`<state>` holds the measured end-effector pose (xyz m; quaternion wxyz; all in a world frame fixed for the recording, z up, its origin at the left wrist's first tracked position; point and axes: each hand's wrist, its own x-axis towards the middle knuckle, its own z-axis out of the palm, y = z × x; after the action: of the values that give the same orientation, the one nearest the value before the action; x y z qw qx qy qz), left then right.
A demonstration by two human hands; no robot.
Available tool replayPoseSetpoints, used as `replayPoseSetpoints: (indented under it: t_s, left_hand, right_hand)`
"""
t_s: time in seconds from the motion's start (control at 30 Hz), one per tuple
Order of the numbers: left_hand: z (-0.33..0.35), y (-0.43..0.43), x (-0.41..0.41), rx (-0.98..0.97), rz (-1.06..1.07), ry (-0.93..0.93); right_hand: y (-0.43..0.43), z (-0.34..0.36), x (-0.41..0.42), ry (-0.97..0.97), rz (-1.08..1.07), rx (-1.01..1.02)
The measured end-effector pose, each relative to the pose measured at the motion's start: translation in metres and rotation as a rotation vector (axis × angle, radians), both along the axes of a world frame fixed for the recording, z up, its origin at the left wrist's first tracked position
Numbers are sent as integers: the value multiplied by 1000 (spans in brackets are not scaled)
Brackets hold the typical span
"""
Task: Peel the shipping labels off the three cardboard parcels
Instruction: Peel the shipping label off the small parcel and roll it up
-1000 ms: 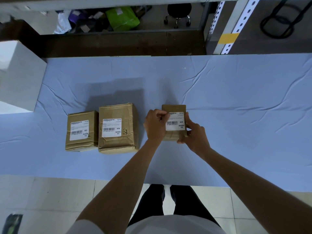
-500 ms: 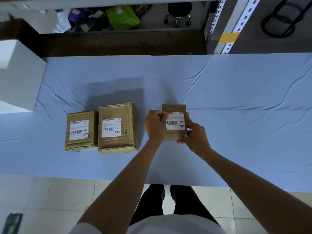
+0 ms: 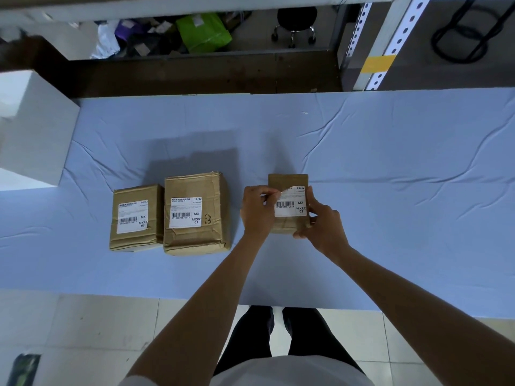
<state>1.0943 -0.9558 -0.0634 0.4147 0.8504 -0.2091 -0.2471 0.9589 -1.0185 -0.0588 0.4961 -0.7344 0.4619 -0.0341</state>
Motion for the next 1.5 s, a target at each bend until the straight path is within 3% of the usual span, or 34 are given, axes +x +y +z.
replayPoseSetpoints:
  t_s: [0.27,1.5]
  left_hand:
    - [5,5,10,-48,-117,92]
    - [15,10,10,-107,-162,-33]
  right_hand:
    - [-1,1,0,15,28,-9]
    - [0,4,0,5,24,14]
